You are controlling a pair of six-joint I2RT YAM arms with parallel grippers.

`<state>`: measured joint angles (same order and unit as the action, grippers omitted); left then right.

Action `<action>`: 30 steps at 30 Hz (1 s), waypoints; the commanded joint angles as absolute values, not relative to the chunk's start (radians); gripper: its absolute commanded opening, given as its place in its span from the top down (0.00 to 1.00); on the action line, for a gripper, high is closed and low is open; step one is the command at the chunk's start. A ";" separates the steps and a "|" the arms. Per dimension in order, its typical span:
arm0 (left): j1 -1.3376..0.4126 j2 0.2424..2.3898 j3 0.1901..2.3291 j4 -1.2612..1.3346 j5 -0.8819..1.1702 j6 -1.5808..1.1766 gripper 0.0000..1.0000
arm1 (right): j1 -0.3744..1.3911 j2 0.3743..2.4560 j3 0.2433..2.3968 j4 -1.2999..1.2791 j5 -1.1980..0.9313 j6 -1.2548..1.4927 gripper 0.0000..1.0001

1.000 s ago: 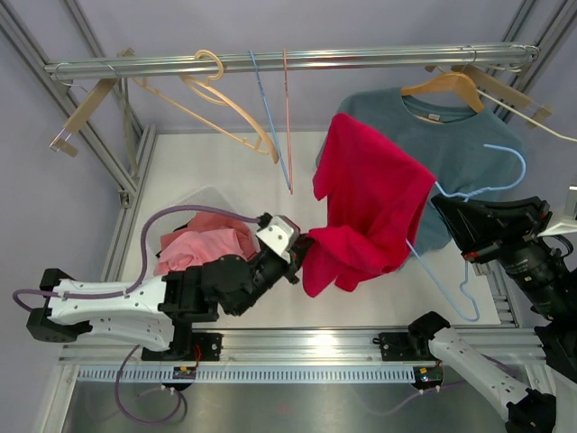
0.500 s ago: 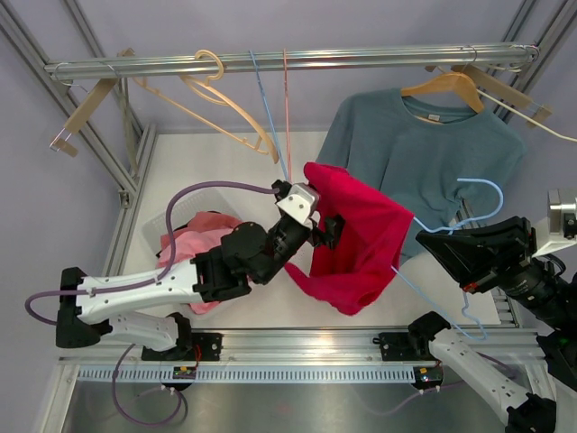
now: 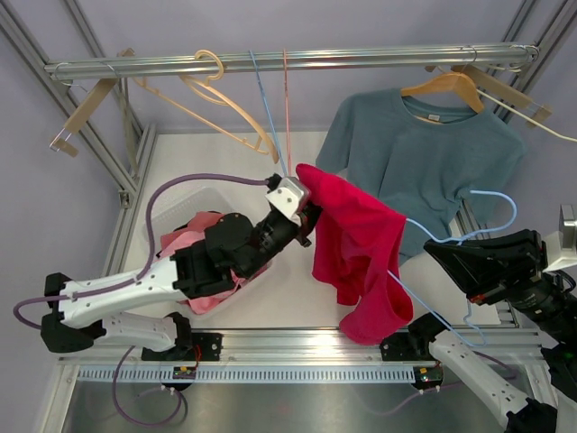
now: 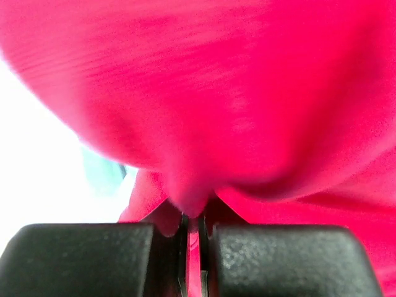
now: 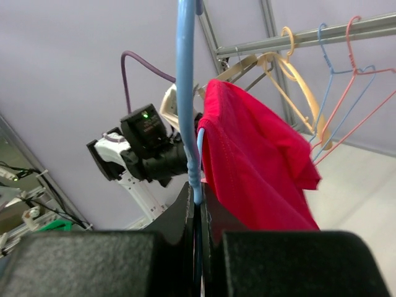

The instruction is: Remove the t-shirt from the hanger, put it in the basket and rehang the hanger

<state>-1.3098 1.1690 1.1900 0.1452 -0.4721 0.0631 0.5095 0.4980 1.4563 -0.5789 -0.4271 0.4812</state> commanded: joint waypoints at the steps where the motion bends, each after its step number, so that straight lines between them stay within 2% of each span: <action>1: -1.308 1.060 1.356 0.026 -0.489 0.028 1.00 | 0.509 0.450 1.440 -0.603 -0.327 0.446 1.00; 3: -1.308 1.029 1.458 -0.134 -0.479 0.020 1.00 | 0.509 0.422 1.428 -0.632 -0.260 0.419 1.00; 8: -1.307 1.083 1.986 -0.474 -0.400 -0.034 1.00 | 0.509 0.416 1.443 -0.623 -0.265 0.402 1.00; 11: -1.307 1.152 2.213 -0.568 -0.498 0.044 1.00 | 0.509 0.434 1.465 -0.617 -0.270 0.390 1.00; 13: -1.307 1.173 2.249 -0.554 -0.623 0.112 1.00 | 0.509 0.449 1.471 -0.612 -0.278 0.390 1.00; 17: -1.307 1.169 2.227 -0.441 -0.738 0.317 1.00 | 0.509 0.471 1.463 -0.597 -0.311 0.388 1.00; 20: -1.307 1.122 2.117 -0.310 -0.788 0.414 1.00 | 0.509 0.480 1.450 -0.575 -0.333 0.391 1.00; 24: -1.282 1.025 1.849 -0.169 -0.796 0.443 1.00 | 0.509 0.503 1.436 -0.561 -0.371 0.393 1.00; 30: -1.169 0.985 1.766 -0.155 -0.758 0.425 1.00 | 0.509 0.546 1.417 -0.537 -0.417 0.416 1.00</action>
<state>-1.2095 1.0351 1.7458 -0.2764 -0.7624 0.3931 0.5095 0.5072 1.4227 -0.5869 -0.3626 0.4080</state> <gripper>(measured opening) 0.029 0.067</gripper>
